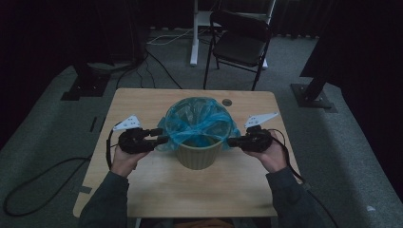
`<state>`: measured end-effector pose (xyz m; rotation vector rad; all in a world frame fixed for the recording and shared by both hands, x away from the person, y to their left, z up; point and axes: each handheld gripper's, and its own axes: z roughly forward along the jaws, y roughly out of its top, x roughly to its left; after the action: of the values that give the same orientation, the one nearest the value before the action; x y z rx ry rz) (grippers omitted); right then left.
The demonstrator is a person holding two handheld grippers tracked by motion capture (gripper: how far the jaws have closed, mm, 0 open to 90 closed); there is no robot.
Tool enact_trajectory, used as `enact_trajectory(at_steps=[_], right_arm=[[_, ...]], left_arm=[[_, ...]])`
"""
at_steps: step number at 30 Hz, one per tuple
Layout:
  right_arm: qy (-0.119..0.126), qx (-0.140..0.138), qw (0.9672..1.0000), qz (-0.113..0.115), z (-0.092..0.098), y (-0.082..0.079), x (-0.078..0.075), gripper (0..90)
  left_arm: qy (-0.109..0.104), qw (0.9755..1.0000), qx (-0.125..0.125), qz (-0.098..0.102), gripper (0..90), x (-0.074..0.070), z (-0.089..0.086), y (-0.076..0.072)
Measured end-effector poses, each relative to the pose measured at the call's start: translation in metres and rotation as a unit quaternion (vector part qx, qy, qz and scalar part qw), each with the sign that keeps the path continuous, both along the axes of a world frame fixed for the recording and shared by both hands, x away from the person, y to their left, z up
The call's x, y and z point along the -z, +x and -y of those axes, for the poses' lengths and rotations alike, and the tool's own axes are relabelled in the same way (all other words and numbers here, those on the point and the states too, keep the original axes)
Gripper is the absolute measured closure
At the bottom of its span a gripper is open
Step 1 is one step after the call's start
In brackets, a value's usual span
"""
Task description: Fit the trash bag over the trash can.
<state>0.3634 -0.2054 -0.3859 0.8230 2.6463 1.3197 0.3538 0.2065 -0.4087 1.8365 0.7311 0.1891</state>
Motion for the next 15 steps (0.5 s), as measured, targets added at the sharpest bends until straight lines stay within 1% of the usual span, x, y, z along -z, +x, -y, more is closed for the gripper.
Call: enact_trajectory(at_steps=[9,15], right_arm=[[0.001,-0.001,1.0,0.0,0.0008,-0.0008,0.0003,88.3],[0.001,0.0,1.0,0.0,0.0008,-0.0012,0.0,88.3]], left_arm=[[0.013,0.9998,0.011,0.006,68.3,-0.002,0.0022,-0.0042],[0.017,0.9996,0.017,0.013,81.2,-0.0035,0.0049,-0.0078]])
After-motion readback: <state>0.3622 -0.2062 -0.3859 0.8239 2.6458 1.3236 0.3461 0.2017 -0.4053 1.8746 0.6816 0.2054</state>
